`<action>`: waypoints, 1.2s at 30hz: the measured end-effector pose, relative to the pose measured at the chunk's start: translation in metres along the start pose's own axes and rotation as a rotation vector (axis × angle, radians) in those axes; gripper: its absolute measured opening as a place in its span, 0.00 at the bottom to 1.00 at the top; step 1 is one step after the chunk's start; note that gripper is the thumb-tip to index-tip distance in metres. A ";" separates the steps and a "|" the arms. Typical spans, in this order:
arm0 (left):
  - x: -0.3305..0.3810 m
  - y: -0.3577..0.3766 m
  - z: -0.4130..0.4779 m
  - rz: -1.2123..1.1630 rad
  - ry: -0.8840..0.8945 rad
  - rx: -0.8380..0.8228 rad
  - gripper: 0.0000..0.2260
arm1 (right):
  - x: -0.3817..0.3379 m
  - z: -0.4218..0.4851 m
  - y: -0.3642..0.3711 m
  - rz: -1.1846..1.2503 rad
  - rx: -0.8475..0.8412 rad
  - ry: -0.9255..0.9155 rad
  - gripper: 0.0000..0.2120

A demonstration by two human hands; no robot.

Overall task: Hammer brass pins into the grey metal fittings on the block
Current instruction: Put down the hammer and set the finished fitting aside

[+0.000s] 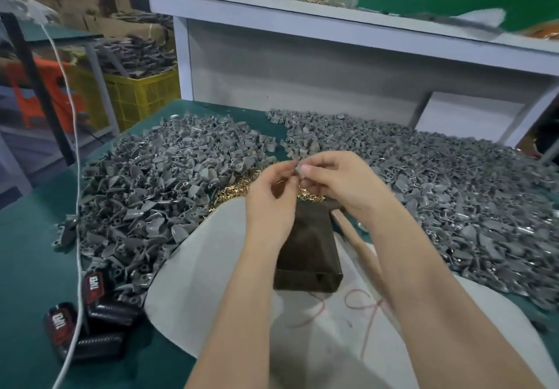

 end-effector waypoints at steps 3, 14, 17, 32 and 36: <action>0.000 0.011 -0.002 0.065 0.035 -0.067 0.10 | 0.004 -0.013 -0.015 -0.043 0.046 0.014 0.08; -0.023 -0.025 -0.002 -0.153 -0.170 0.214 0.07 | 0.010 0.004 -0.041 -0.247 0.258 -0.008 0.09; -0.034 -0.034 -0.005 -0.444 -0.293 0.316 0.09 | 0.031 0.031 -0.018 -0.744 0.115 0.069 0.09; -0.018 -0.031 -0.004 -0.124 -0.177 0.255 0.07 | 0.090 0.094 0.029 -1.247 -0.167 0.373 0.19; -0.015 -0.030 -0.005 -0.051 -0.151 0.259 0.06 | 0.090 0.093 0.030 -1.282 -0.194 0.372 0.19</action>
Point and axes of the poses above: each hand's wrist, its own z-axis towards the middle knuckle, its own y-axis out of the palm, x = y × z, the point moved 10 cm from there along z, towards the middle knuckle, and after that the axes turned 2 degrees about z, right-handed, at the moved point
